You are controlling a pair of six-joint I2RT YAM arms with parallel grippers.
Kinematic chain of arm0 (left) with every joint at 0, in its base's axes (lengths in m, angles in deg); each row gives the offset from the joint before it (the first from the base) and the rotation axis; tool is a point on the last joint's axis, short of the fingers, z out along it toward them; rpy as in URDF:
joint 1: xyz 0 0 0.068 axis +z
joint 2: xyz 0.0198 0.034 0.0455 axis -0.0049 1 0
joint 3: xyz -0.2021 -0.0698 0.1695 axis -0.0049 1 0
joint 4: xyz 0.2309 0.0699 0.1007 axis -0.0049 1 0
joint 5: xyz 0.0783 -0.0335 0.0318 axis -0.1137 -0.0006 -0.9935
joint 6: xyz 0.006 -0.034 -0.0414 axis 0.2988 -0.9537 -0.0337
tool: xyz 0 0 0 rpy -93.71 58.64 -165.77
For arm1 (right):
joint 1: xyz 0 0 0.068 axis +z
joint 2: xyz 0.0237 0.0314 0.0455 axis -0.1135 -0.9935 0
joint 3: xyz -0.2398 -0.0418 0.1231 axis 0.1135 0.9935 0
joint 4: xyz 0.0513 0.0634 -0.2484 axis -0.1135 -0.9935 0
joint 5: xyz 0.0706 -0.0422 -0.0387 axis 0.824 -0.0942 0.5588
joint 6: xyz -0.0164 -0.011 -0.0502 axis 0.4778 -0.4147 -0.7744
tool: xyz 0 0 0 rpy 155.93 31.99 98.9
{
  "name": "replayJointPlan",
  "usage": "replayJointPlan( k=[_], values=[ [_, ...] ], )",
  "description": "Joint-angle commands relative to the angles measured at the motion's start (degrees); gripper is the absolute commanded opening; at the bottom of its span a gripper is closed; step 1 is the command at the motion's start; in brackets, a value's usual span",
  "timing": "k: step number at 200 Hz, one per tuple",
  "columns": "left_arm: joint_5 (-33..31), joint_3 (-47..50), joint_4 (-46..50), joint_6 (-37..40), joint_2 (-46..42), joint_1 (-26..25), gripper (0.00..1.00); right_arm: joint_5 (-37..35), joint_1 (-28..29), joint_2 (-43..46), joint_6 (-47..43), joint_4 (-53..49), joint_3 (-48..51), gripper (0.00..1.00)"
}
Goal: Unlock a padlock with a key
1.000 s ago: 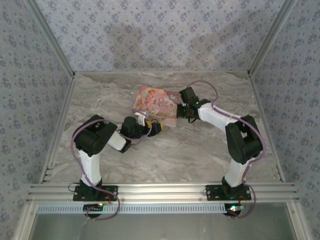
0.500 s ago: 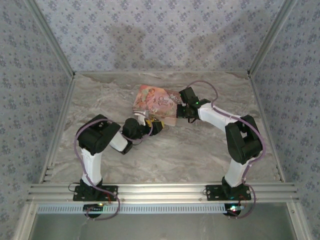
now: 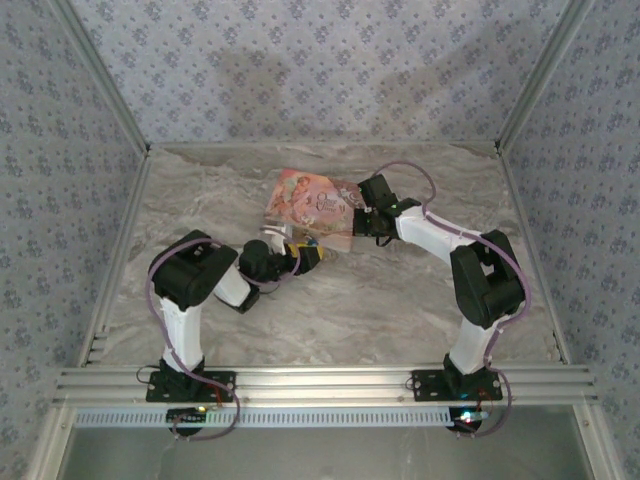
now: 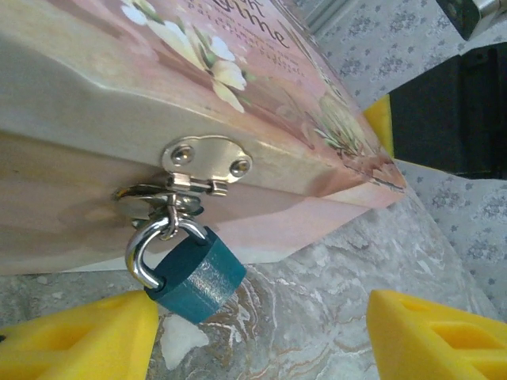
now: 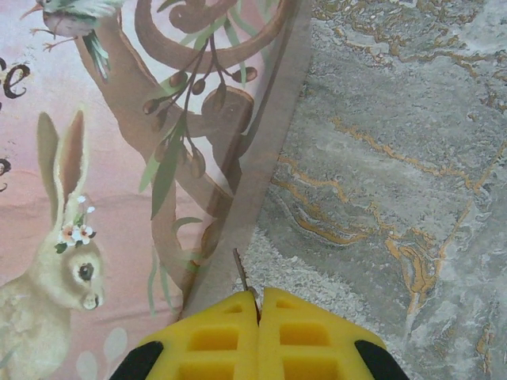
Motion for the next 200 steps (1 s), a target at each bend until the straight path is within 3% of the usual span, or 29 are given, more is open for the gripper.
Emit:
replayJointPlan(
  k=[1,70,121,187,200],
  values=[
    [2.6,-1.4,-2.8,-0.1,-0.6,0.4,0.69,-0.8,0.5,0.0,0.4,0.2,0.4,0.0],
    [-6.2,-2.4,-3.4,-1.3,2.3,0.3,0.72,-0.9,0.5,0.4,0.1,-0.3,0.3,0.0],
    [-3.9,-2.6,-3.5,-2.2,2.2,0.7,0.58,-1.0,0.3,0.1,-0.1,-0.3,0.2,0.0],
    [3.4,-4.2,-3.4,-4.5,1.9,0.1,0.59,-1.1,0.0,0.1,0.2,-0.2,0.3,0.0],
    [3.8,-3.7,-3.4,-5.1,1.7,-0.1,0.63,-1.2,0.1,0.1,0.2,-0.2,0.2,0.0]
  ],
)
